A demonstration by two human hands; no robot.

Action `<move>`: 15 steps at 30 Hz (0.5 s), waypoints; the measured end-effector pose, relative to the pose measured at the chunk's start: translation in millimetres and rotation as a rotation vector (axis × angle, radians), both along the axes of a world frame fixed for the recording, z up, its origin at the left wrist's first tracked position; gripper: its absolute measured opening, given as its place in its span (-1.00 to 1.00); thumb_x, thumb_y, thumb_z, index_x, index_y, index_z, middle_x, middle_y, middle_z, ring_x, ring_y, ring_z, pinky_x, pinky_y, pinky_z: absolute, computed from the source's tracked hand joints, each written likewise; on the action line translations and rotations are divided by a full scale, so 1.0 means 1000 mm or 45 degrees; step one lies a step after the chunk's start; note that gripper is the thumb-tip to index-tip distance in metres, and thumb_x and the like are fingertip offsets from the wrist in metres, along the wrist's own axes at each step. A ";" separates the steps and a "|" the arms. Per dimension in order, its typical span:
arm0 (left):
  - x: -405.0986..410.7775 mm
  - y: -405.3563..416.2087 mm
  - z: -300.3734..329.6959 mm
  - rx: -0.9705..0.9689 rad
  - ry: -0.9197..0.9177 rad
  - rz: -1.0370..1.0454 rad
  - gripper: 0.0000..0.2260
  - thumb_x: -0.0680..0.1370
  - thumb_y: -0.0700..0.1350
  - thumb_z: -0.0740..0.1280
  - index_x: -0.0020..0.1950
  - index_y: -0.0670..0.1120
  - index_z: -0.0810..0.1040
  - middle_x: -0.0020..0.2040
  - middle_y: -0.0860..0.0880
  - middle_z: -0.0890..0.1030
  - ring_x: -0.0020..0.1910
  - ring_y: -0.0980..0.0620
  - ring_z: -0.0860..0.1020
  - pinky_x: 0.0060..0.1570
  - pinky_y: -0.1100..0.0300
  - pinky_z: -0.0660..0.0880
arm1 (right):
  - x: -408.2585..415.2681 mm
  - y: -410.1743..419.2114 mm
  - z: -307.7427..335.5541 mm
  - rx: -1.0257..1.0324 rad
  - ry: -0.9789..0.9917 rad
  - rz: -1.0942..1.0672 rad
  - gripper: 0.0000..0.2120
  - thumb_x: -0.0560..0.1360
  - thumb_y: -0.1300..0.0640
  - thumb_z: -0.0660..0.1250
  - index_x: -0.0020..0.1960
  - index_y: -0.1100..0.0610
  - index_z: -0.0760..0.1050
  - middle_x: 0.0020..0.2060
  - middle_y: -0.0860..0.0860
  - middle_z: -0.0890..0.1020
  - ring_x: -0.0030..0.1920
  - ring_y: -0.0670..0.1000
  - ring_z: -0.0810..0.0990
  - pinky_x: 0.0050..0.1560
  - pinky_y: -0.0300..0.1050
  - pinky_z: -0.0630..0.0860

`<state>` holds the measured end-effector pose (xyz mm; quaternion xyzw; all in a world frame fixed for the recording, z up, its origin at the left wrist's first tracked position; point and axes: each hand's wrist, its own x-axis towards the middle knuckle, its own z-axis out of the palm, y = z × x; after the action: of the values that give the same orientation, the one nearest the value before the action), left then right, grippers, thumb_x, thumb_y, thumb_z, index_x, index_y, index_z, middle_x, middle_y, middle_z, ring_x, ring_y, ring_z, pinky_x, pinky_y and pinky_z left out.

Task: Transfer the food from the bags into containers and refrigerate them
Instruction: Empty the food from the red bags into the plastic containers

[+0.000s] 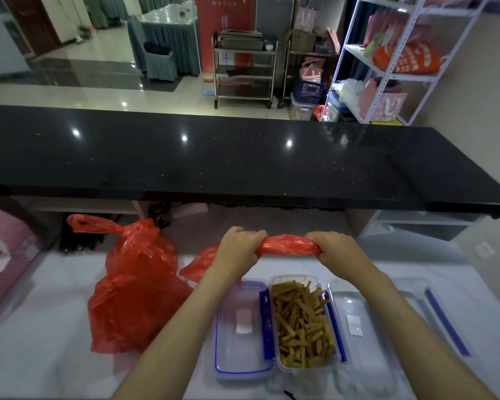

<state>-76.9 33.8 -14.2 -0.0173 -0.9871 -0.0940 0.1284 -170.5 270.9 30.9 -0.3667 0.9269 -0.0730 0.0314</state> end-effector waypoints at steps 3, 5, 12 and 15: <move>-0.005 -0.013 -0.014 -0.080 -0.102 -0.047 -0.81 0.37 -0.22 0.47 -0.11 -0.05 0.51 -0.32 -0.01 0.62 -0.34 -0.13 0.60 -0.14 0.07 0.45 | -0.008 0.005 -0.017 -0.005 -0.070 -0.066 -0.78 0.54 0.24 0.32 -0.11 -0.10 0.49 -0.23 -0.16 0.61 -0.20 -0.06 0.61 -0.11 -0.05 0.59; -0.008 -0.022 -0.023 -0.115 -0.127 -0.013 -0.75 0.31 -0.22 0.50 -0.12 -0.04 0.50 -0.32 -0.01 0.61 -0.34 -0.14 0.61 -0.25 0.08 0.42 | -0.016 0.008 -0.030 -0.029 -0.098 -0.109 -0.73 0.53 0.26 0.30 -0.12 -0.13 0.44 -0.23 -0.15 0.60 -0.20 -0.04 0.60 -0.13 -0.03 0.58; -0.030 -0.044 -0.054 -0.058 -0.350 0.445 -0.58 0.43 -0.10 0.50 0.27 -0.01 0.55 0.15 -0.06 0.66 0.15 -0.14 0.59 0.14 -0.06 0.45 | -0.053 -0.007 -0.078 -0.017 -0.188 -0.303 -0.42 0.50 0.13 0.42 0.45 -0.13 0.33 0.21 -0.02 0.50 0.23 0.13 0.49 0.17 0.14 0.48; -0.048 -0.048 -0.064 -0.115 -0.457 0.521 -0.61 0.52 -0.10 0.40 0.36 0.02 0.53 0.24 -0.06 0.63 0.21 -0.13 0.58 0.22 -0.06 0.41 | -0.067 -0.027 -0.090 0.120 -0.264 -0.186 -0.23 0.51 -0.10 0.43 0.58 -0.18 0.10 0.38 0.00 0.42 0.38 0.13 0.41 0.35 0.21 0.36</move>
<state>-124.5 -13.9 -77.9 0.1936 -0.9802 -0.0235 -0.0331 -237.2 243.6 -59.5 -0.2868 0.9453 -0.0692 0.1389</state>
